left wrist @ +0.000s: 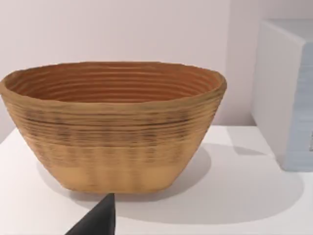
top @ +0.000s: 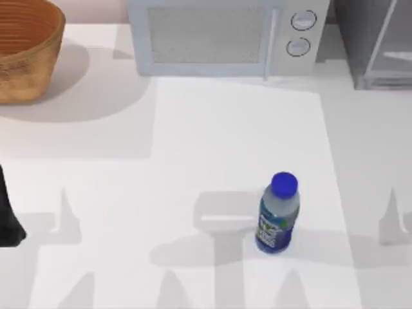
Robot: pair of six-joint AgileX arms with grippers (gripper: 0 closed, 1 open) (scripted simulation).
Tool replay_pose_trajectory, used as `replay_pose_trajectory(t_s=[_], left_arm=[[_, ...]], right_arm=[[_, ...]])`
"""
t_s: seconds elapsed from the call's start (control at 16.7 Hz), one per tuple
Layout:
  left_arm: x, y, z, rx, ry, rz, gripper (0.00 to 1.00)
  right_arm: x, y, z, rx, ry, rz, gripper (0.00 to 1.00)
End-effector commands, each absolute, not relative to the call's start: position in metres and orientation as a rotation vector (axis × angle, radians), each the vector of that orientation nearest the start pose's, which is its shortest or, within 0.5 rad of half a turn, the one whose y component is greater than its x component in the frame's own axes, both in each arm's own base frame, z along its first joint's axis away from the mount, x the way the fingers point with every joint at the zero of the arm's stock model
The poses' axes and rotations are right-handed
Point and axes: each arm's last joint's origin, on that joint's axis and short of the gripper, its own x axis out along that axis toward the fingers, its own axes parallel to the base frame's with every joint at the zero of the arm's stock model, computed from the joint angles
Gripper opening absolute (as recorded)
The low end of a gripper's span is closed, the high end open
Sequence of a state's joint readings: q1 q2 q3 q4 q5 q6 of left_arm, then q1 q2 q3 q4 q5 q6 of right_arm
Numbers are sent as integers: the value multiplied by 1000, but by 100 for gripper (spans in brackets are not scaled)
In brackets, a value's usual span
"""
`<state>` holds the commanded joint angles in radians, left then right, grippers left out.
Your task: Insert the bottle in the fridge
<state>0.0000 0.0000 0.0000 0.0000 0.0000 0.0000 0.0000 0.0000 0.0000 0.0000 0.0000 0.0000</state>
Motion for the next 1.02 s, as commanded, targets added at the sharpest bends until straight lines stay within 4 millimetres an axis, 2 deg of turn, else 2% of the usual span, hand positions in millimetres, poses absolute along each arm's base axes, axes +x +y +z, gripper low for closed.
replay_pose_trajectory(t_s=[0.3,0.6,0.78,1.02], left_arm=[[106,-1,160,0,0,0,100],[106,-1,160,0,0,0,100],[106,-1,160,0,0,0,100],[106,-1,160,0,0,0,100]], right_arm=[[108,1,166,5,-25,20,100],[125,13,172,14,-29,125,100],[139,27,164,6,8,222,100],[153,51,144,-17,72,372,100]])
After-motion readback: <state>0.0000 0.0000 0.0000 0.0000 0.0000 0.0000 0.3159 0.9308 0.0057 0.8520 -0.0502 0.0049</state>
